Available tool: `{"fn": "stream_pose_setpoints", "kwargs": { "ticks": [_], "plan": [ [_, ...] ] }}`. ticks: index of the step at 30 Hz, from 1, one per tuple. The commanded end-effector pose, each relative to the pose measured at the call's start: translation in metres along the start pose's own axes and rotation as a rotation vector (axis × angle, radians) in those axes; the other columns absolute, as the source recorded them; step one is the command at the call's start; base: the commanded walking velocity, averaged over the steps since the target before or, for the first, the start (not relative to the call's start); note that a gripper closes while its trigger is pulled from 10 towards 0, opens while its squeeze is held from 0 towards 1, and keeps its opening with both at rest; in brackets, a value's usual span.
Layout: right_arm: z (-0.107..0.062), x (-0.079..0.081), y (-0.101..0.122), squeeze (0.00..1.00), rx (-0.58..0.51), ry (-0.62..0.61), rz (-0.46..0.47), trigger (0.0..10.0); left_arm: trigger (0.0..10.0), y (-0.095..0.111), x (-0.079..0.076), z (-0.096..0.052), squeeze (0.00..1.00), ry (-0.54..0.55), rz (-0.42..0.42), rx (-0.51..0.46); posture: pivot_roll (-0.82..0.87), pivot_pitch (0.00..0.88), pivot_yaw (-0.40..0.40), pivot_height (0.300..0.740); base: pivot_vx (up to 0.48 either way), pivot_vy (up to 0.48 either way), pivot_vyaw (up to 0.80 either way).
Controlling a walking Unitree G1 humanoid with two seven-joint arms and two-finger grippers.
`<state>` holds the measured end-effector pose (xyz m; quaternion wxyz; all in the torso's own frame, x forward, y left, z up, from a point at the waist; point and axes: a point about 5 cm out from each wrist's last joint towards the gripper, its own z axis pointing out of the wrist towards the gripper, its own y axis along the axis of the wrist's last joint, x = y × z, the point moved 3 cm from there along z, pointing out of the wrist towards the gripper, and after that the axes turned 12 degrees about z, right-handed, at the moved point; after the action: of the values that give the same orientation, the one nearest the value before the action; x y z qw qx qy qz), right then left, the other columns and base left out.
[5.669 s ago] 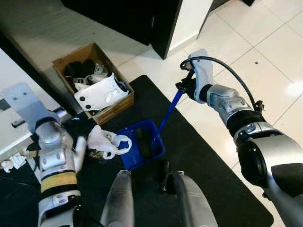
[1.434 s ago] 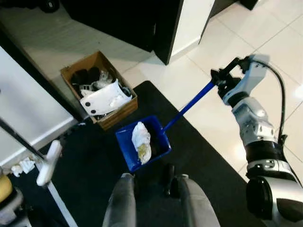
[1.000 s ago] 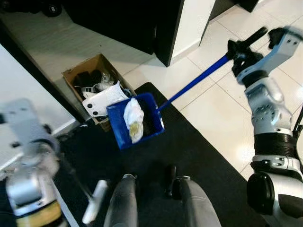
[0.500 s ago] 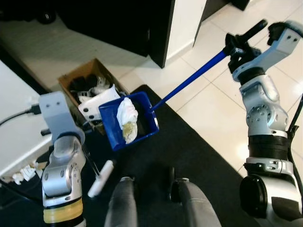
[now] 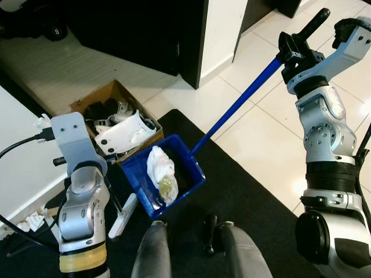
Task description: Sweep floor
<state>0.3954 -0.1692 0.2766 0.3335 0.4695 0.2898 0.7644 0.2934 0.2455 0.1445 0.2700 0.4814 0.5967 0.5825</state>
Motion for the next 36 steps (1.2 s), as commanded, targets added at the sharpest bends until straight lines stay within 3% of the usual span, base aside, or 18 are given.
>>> {"fn": "stream_pose_setpoints", "kwargs": {
  "ticks": [1,24,36],
  "plan": [
    [0.0,0.0065,0.0147,0.0,-0.073,0.029,0.027,10.0,10.0,-0.0002,0.0007,-0.0006,0.0,0.022,0.006,-0.009,0.09,0.208,-0.026,0.74,0.341,0.0,0.0],
    [0.0025,0.0121,0.0156,0.0,-0.081,0.053,-0.022,10.0,10.0,-0.0018,0.0024,0.0008,0.0,0.042,-0.001,-0.01,0.1,0.208,-0.028,0.74,0.425,0.0,0.0],
    [0.0029,0.0138,0.0136,0.0,-0.076,0.062,-0.02,10.0,10.0,-0.0003,0.0051,0.0007,0.0,0.07,-0.022,-0.022,0.1,0.205,-0.03,0.74,0.186,0.0,0.0]
  ]
}}
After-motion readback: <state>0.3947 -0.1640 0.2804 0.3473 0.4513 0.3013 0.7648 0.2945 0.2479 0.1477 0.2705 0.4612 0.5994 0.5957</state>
